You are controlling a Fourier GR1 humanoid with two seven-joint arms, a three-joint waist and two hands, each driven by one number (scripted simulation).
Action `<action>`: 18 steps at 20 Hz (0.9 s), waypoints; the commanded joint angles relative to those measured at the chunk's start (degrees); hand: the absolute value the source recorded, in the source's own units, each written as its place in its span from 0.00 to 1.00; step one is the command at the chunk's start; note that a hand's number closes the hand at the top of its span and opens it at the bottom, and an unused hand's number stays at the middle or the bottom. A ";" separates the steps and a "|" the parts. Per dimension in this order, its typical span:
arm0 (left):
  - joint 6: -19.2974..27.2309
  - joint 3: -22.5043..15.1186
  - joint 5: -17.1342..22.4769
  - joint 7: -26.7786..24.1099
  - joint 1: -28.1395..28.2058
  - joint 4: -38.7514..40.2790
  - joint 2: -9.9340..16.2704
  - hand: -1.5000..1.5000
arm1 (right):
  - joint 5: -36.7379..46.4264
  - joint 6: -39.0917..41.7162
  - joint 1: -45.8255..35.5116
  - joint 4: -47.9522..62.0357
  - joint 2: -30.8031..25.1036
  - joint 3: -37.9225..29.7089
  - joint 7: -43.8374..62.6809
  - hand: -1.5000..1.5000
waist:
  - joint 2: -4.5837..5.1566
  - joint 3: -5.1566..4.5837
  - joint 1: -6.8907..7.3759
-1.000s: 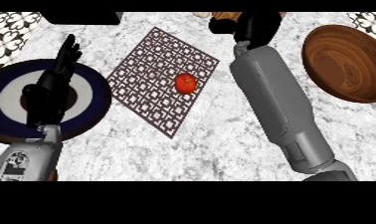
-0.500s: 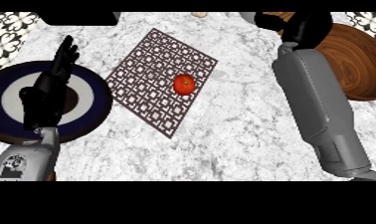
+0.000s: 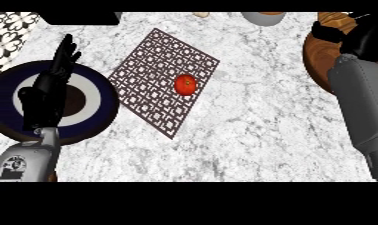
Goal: Pick the croissant from the placemat and place it in the bowl
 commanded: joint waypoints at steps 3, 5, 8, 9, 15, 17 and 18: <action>-2.05 2.62 2.07 -0.71 0.72 -0.50 1.26 0.50 | -0.48 -3.37 4.92 8.14 -5.85 -2.53 -6.36 1.00 | 0.07 0.00 0.18; -1.19 1.52 0.45 -2.89 -0.83 3.25 -0.19 0.50 | -0.59 -7.58 4.39 13.48 -6.55 -4.15 -8.37 1.00 | 0.35 0.02 0.34; -1.26 0.91 0.37 0.29 -2.63 1.94 -0.80 0.50 | -4.23 -9.55 1.15 21.75 -8.19 -7.83 -13.43 1.00 | 0.72 0.13 1.36; -0.91 0.79 -0.37 0.43 -1.71 0.70 -0.57 0.50 | -9.47 -8.06 1.60 19.73 -9.00 -10.50 -17.34 1.00 | 0.50 0.14 1.03; -1.47 -0.05 -0.23 -0.92 0.42 -0.23 -1.16 0.50 | -22.96 -1.31 3.58 20.91 -10.11 -18.91 -32.85 0.00 | 0.73 0.35 1.76; -0.45 -0.69 -1.09 -1.74 -1.74 1.74 -2.52 0.50 | -25.64 -0.15 1.41 20.66 -9.06 -20.41 -36.98 0.00 | 0.93 0.33 1.69; -1.94 1.46 0.51 -2.26 -1.64 1.81 -0.58 0.50 | -27.46 -0.05 2.52 21.03 -8.53 -21.74 -39.70 0.00 | 0.94 0.32 1.82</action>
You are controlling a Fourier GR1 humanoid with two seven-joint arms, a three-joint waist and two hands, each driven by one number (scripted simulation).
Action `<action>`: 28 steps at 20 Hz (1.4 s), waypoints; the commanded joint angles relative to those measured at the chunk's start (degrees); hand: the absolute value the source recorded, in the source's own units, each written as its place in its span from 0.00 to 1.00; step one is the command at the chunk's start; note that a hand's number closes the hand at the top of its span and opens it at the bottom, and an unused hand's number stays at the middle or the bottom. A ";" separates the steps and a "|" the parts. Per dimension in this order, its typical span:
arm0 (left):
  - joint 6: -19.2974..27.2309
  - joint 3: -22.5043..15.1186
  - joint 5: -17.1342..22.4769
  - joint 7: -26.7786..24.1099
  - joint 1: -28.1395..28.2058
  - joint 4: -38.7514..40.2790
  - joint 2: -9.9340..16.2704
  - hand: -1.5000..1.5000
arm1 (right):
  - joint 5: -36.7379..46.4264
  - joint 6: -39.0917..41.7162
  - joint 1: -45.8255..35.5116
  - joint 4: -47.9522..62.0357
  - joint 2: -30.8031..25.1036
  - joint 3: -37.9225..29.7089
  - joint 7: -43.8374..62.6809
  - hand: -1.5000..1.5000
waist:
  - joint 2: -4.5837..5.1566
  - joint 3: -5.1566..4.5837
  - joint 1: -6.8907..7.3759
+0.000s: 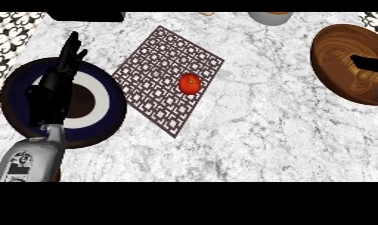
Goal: Pick the croissant from the placemat and place it in the bowl
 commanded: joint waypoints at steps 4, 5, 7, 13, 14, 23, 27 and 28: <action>-0.08 -0.39 -0.51 0.96 1.50 -1.52 -0.25 0.50 | -11.17 2.05 0.17 0.05 -0.94 -7.90 -18.84 0.00 | 0.08 0.04 0.75; -0.92 0.67 0.85 3.02 -1.66 -1.06 0.18 0.50 | -12.41 0.20 0.19 -0.11 -0.29 -9.09 -20.49 0.00 | 0.00 -0.01 0.21; -1.57 1.33 0.72 0.44 -1.27 1.23 0.70 0.50 | -15.18 2.46 0.74 0.25 -2.11 -11.01 -23.06 0.00 | -0.31 -0.15 -0.63; 0.75 1.47 -1.64 -3.11 -0.68 4.88 -1.39 0.50 | -22.90 7.16 4.39 -2.74 -0.65 -14.27 -28.07 0.00 | -0.84 -0.31 -2.01; -1.08 1.41 -0.44 2.06 4.30 -5.00 0.45 0.50 | -23.87 8.57 5.66 -4.47 -0.61 -14.22 -27.94 0.00 | -1.15 -0.31 -1.64; -2.32 4.39 0.42 -0.20 3.18 0.07 1.35 0.50 | -33.41 19.57 25.74 -31.47 10.80 -12.94 -30.23 0.00 | -1.59 -0.46 -3.55; -0.73 3.48 -1.39 2.46 0.25 0.14 0.25 0.50 | -32.81 21.55 33.48 -48.35 16.91 -7.64 -23.02 0.00 | -1.53 -0.49 -3.75; -1.38 2.23 -1.03 5.89 1.06 -3.98 -0.30 0.50 | -34.58 23.44 36.93 -51.43 15.69 -9.02 -23.41 0.00 | -1.49 -0.43 -3.34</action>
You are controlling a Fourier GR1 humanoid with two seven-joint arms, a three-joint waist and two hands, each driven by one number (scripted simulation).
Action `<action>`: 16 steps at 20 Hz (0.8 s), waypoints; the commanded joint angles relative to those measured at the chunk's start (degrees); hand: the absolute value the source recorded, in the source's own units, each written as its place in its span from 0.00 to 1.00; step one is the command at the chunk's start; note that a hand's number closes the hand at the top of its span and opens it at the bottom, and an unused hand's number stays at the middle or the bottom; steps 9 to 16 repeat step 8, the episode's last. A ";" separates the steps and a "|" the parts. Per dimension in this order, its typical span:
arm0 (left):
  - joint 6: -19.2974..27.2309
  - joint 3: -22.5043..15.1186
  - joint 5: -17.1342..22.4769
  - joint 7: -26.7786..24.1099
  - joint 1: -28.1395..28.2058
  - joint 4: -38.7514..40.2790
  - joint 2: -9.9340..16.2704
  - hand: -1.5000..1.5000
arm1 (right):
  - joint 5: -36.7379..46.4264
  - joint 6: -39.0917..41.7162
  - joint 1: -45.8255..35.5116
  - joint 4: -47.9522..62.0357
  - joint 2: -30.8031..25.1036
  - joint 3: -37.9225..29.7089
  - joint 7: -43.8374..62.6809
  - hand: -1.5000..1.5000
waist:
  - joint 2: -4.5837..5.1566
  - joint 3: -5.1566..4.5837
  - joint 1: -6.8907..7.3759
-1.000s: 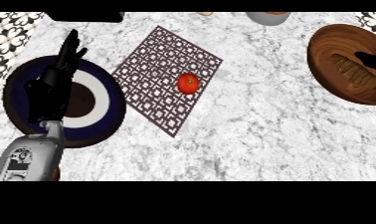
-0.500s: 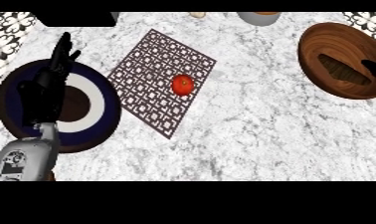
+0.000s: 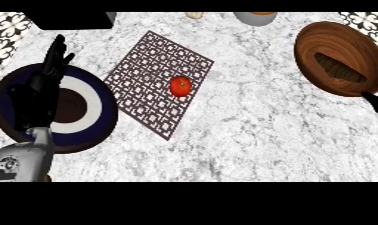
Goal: Pick the croissant from the placemat and place it in the bowl
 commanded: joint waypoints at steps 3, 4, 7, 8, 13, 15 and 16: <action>-1.89 1.38 1.23 -0.81 -0.52 0.66 0.36 0.50 | -1.94 3.05 15.24 -21.64 7.74 3.59 3.06 0.00 | 0.32 0.05 0.56; -0.52 0.55 -0.53 -0.68 -1.34 1.33 -1.23 0.50 | -1.93 1.77 15.03 -20.39 7.13 3.50 3.10 0.00 | 0.45 0.09 0.99; -2.78 1.09 1.04 -2.63 2.28 -1.37 -0.85 0.50 | 0.57 -2.12 14.79 -24.54 11.21 7.08 3.88 0.00 | 0.46 0.09 1.33; -3.23 1.18 -0.15 0.39 2.05 -3.49 -0.68 0.50 | -2.18 0.84 15.87 -22.64 7.73 5.15 4.12 0.00 | 0.47 0.11 1.33; -3.23 1.18 -0.15 0.39 2.05 -3.49 -0.68 0.50 | -2.18 0.84 15.87 -22.64 7.73 5.15 4.12 0.00 | 0.47 0.11 1.33; -3.23 1.18 -0.15 0.39 2.05 -3.49 -0.68 0.50 | -2.18 0.84 15.87 -22.64 7.73 5.15 4.12 0.00 | 0.47 0.11 1.33; -3.23 1.18 -0.15 0.39 2.05 -3.49 -0.68 0.50 | -2.18 0.84 15.87 -22.64 7.73 5.15 4.12 0.00 | 0.47 0.11 1.33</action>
